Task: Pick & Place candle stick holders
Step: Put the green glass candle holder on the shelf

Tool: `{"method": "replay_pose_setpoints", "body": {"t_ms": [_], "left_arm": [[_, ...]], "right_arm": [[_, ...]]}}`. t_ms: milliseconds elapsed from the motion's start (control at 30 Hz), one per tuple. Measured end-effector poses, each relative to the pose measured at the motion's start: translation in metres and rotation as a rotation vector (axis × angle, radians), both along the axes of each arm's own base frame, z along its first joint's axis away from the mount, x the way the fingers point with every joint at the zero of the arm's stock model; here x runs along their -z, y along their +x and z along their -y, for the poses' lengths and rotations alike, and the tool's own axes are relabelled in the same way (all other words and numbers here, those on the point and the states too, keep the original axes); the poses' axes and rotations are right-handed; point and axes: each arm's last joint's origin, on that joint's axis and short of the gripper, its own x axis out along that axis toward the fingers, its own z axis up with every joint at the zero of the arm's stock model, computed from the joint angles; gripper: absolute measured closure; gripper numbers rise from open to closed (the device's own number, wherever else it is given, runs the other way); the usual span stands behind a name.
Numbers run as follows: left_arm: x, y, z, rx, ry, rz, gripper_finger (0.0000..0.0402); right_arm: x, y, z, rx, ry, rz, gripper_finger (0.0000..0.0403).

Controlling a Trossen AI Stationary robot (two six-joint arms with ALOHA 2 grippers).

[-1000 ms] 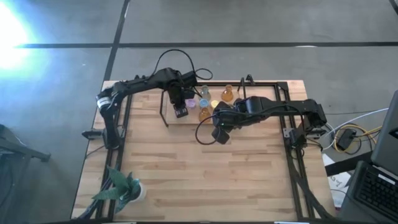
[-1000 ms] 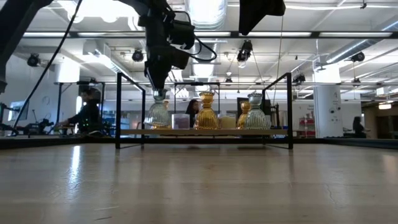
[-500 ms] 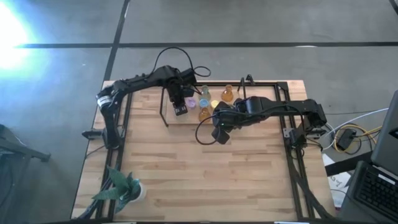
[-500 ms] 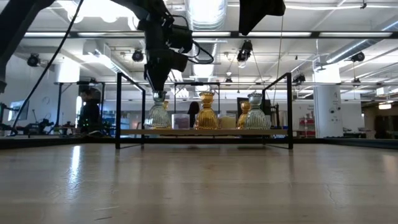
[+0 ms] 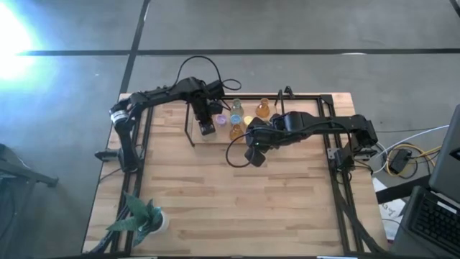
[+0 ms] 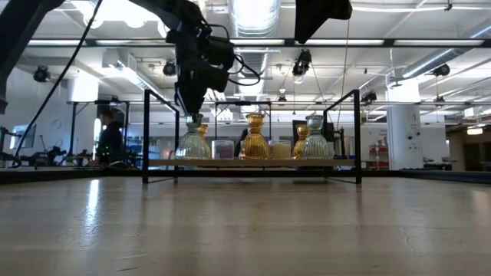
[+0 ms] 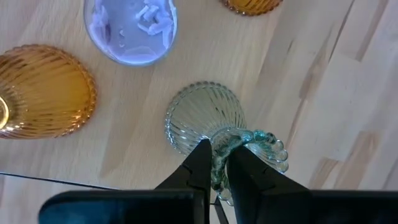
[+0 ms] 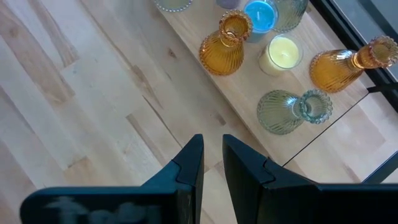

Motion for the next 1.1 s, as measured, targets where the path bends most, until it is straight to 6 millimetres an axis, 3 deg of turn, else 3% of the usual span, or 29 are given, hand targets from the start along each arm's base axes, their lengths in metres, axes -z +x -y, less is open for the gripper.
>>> {"method": "replay_pose_setpoints", "body": {"t_ms": [467, 667, 1100], "left_arm": [[0.0003, -0.0024, -0.0043, -0.009, 0.027, -0.014, 0.0367], [0.0007, -0.0037, -0.0067, -0.021, 0.086, -0.049, 0.0334], [-0.0036, -0.0034, -0.0066, -0.013, 0.081, -0.042, 0.0324]], "right_arm": [[0.0, 0.0, -0.0002, 0.005, 0.003, 0.002, 0.0351], [0.0, 0.0, -0.0003, 0.005, 0.003, 0.002, 0.0351], [0.0, 0.0, -0.0003, 0.002, 0.002, 0.001, 0.0351]]}}
